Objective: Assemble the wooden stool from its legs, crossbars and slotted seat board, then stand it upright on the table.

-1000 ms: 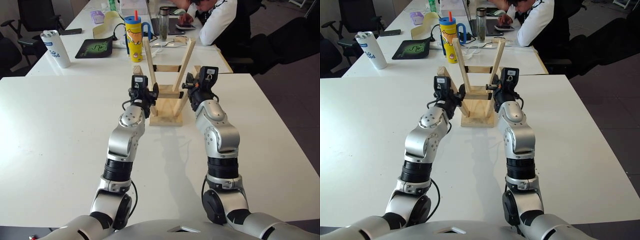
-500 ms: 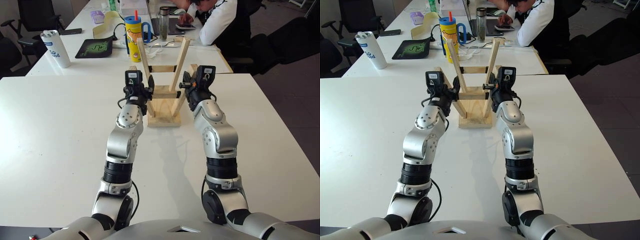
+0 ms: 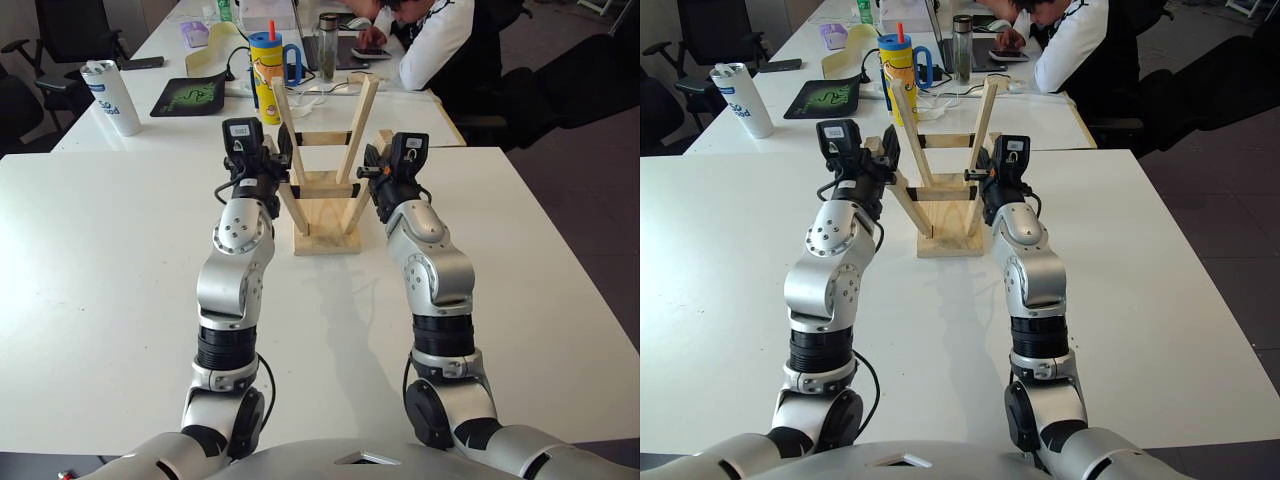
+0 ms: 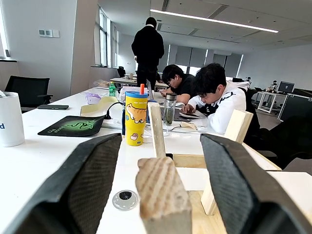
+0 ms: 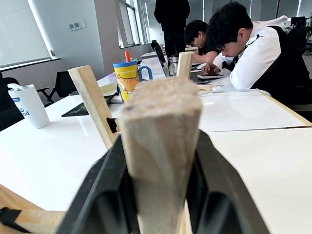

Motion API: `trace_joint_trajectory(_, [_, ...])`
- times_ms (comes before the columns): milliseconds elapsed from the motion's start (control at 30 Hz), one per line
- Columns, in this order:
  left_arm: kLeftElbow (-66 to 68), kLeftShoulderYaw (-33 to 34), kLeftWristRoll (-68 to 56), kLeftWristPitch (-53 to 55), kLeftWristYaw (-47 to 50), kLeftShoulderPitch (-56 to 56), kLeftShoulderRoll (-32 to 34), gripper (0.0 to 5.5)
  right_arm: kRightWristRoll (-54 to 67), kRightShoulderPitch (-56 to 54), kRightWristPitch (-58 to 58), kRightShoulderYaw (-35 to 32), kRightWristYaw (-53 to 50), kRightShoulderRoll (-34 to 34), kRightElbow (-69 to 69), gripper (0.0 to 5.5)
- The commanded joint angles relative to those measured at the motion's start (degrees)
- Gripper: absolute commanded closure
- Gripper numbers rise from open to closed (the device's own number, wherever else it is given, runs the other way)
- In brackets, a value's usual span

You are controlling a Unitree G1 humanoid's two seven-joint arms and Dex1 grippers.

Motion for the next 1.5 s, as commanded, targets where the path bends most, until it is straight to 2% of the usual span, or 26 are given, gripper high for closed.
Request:
trace_joint_trajectory(33, [-3.3,1.7,-0.5,2.3,-0.3,-3.2,1.3,2.53,-0.2,-2.3,-1.6,0.3,0.4,-0.4,-0.6,4.45])
trace_joint_trajectory(267, [-3.2,4.8,-2.3,3.7,-1.7,-7.9,3.7,2.53,0.3,-2.8,-2.9,0.5,1.1,-0.2,-0.8,4.45])
trace_joint_trajectory(567, [-1.0,6.4,-3.1,3.0,-2.0,-8.6,5.1,2.53,0.7,-3.4,-4.3,0.0,1.3,0.1,-0.8,4.45])
trace_joint_trajectory(600, [-0.9,6.5,-3.0,3.0,-2.0,-8.5,5.2,2.49,0.8,-3.6,-4.5,0.0,1.5,0.1,-0.9,4.11])
trace_joint_trajectory(733, [-0.7,6.6,-3.0,2.9,-1.9,-8.4,5.4,2.49,0.6,-3.6,-5.4,0.5,1.8,0.0,-0.9,3.55])
trace_joint_trajectory(933, [0.2,7.2,-3.4,3.1,-2.3,-8.6,5.9,2.49,0.1,-4.9,-7.8,0.2,1.8,-0.5,-1.4,3.50])
trace_joint_trajectory(1067, [2.8,12.1,-9.0,4.8,-4.0,-12.3,6.3,2.49,0.1,-8.4,-10.7,-0.6,2.2,-1.9,-1.7,3.50])
trace_joint_trajectory(1233, [7.0,20.4,-19.9,3.5,-5.9,-22.8,7.7,2.49,1.2,-16.0,-13.3,-3.0,3.2,-4.5,-0.6,3.50])
trace_joint_trajectory(1333, [12.6,25.3,-26.9,6.8,-5.2,-28.4,8.7,2.49,2.8,-21.1,-14.2,-4.5,4.8,-6.2,1.5,3.50])
trace_joint_trajectory(1400, [17.1,23.7,-27.1,13.8,-4.0,-25.3,8.7,2.49,3.1,-19.3,-11.4,-2.4,7.9,-7.3,4.0,3.50])
trace_joint_trajectory(1500, [21.2,17.7,-25.2,19.1,-3.8,-12.7,5.2,2.49,0.1,-10.7,0.3,5.3,12.5,-11.0,8.7,3.50])
